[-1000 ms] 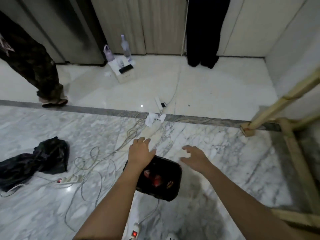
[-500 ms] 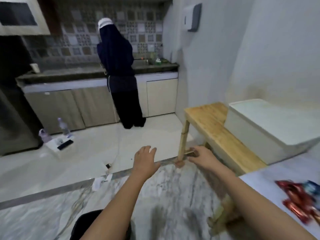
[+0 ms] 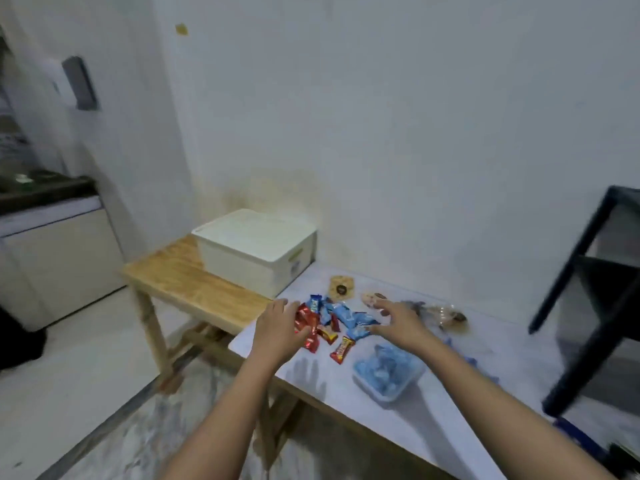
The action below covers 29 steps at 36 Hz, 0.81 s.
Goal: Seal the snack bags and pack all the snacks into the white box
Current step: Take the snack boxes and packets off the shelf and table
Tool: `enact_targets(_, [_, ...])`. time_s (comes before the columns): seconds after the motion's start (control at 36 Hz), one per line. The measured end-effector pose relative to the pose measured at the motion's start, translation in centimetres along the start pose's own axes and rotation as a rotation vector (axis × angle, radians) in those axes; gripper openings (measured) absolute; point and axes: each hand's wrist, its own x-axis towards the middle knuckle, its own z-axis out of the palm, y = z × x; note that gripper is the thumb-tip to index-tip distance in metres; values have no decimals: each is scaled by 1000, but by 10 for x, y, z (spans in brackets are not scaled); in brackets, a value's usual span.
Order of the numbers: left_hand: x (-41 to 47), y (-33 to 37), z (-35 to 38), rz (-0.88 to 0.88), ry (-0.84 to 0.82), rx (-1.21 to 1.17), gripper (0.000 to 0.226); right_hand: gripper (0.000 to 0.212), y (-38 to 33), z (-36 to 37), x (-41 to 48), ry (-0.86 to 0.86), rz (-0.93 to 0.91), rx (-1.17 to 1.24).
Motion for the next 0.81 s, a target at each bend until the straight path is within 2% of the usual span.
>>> enact_targets(0.19, [34,93,54,199,-119,-9,60,55,90,-56,-23,148,195,30])
enact_targets(0.44, [75,207,136,542,-326,-35,61,55,194,-86,-65,333,536,99])
enact_targets(0.67, [28,301,224,794,-584,-63,63,56,280,-77,-148,454,833,118])
enact_targets(0.81, [-11,332,277,803,-729,-44,59,69,327,-62,-177,452,945,125])
